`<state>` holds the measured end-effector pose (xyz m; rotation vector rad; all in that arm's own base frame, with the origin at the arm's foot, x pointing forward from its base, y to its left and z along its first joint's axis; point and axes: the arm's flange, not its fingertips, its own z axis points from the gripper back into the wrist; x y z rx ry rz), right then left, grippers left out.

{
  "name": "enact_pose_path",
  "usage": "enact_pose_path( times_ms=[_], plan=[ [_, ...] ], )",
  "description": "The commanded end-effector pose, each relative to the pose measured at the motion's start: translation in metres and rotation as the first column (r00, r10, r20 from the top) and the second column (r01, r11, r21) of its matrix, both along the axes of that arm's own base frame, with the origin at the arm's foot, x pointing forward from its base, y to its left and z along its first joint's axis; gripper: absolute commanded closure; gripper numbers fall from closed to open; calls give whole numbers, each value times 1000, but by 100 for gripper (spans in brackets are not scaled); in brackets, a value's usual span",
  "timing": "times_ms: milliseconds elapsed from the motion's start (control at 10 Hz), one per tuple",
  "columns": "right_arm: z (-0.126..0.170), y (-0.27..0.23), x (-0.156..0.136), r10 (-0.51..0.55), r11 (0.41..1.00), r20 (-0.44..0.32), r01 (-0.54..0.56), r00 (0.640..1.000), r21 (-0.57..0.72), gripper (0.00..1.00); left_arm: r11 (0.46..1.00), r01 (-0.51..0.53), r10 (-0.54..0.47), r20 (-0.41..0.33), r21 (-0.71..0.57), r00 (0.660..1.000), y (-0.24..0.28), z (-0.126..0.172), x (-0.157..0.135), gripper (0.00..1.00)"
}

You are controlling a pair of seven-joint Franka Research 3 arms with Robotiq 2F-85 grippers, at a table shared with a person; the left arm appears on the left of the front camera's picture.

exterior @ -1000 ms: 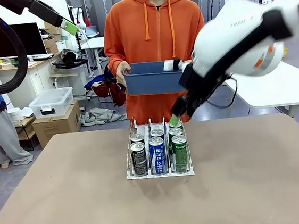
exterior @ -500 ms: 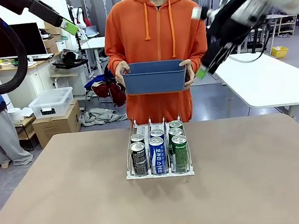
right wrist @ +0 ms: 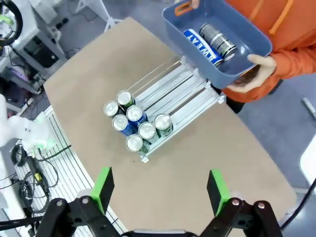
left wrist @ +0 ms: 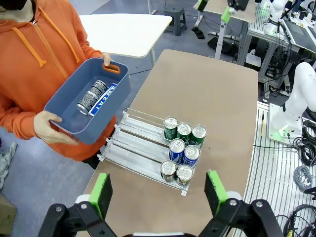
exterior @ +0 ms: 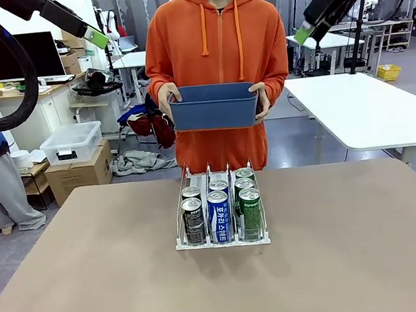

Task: Fill the beverage cans into the dispenser.
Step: Pick up the Pepsi coke handed by the human.

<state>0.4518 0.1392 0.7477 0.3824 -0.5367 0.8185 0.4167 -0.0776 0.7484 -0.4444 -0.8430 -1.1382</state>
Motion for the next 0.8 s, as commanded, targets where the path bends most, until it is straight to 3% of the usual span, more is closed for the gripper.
enact_pose_path(
  times_ms=[0,700],
  plan=[
    [19,-4,6,-30,999,-2,30,1000,43,0,1000,5,-5,-3,-9,1000,0,-1,0,0],
    [51,-22,0,-102,991,53,97,993,95,0,1000,5,-5,-3,-9,1000,0,-1,0,0]
  ],
)
